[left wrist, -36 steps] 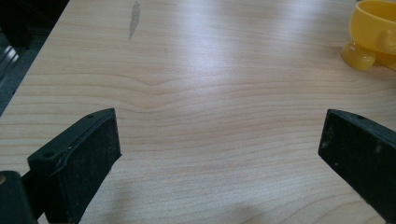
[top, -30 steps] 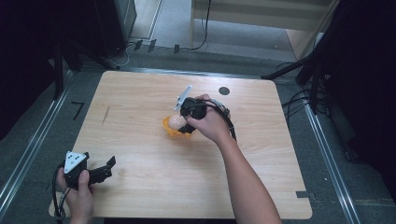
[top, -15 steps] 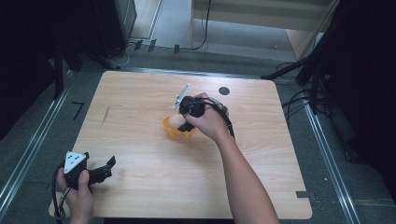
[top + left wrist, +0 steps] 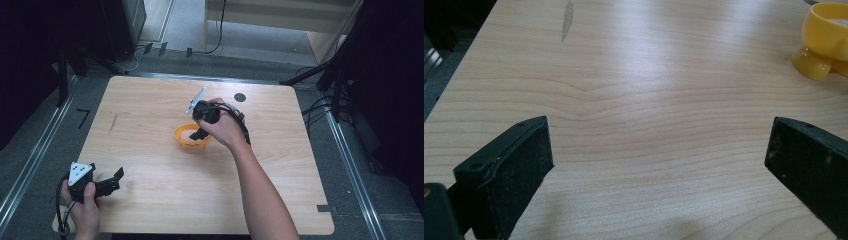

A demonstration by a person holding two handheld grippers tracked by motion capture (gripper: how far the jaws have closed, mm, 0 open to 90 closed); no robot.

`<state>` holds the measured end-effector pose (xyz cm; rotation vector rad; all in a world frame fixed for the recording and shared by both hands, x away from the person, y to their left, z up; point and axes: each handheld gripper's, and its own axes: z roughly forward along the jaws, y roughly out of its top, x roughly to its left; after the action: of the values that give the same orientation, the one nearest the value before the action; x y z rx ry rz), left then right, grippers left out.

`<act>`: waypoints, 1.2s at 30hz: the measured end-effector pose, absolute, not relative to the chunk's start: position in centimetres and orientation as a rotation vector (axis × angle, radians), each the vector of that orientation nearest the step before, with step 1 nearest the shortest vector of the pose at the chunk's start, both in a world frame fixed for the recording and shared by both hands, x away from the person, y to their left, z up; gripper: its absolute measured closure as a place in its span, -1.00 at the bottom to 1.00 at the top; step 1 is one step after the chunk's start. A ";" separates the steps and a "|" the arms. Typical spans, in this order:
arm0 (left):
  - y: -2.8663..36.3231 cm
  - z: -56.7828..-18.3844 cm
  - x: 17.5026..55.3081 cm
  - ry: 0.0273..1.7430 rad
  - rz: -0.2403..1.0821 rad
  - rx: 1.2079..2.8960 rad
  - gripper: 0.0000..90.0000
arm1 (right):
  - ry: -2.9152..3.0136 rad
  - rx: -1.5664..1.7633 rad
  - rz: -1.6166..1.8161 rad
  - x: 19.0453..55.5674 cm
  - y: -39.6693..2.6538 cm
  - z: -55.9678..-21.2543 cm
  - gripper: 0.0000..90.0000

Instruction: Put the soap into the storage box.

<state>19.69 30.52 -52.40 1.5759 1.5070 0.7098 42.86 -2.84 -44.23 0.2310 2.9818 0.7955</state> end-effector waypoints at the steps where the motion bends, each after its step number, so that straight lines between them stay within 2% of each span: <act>1: 30.5 -52.4 19.7 1.507 0.709 1.576 -1.00 | 2.974 0.223 0.797 42.9 -2.9 -44.3 -0.41; 12: 30.5 -52.4 19.7 1.506 0.716 1.576 -1.00 | 2.960 0.263 0.827 42.0 -4.1 -44.3 -0.41; 24: 30.4 -52.4 19.8 1.505 0.722 1.593 -1.00 | 2.887 0.342 0.912 40.6 -6.5 -44.8 -0.67; 36: 30.3 -52.4 19.8 1.505 0.723 1.596 -1.00 | 2.823 0.440 1.002 38.9 -9.0 -45.6 -0.67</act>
<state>19.77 30.35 -52.42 1.5963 1.5046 0.7228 38.92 -8.98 -45.58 0.4396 2.8233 1.0021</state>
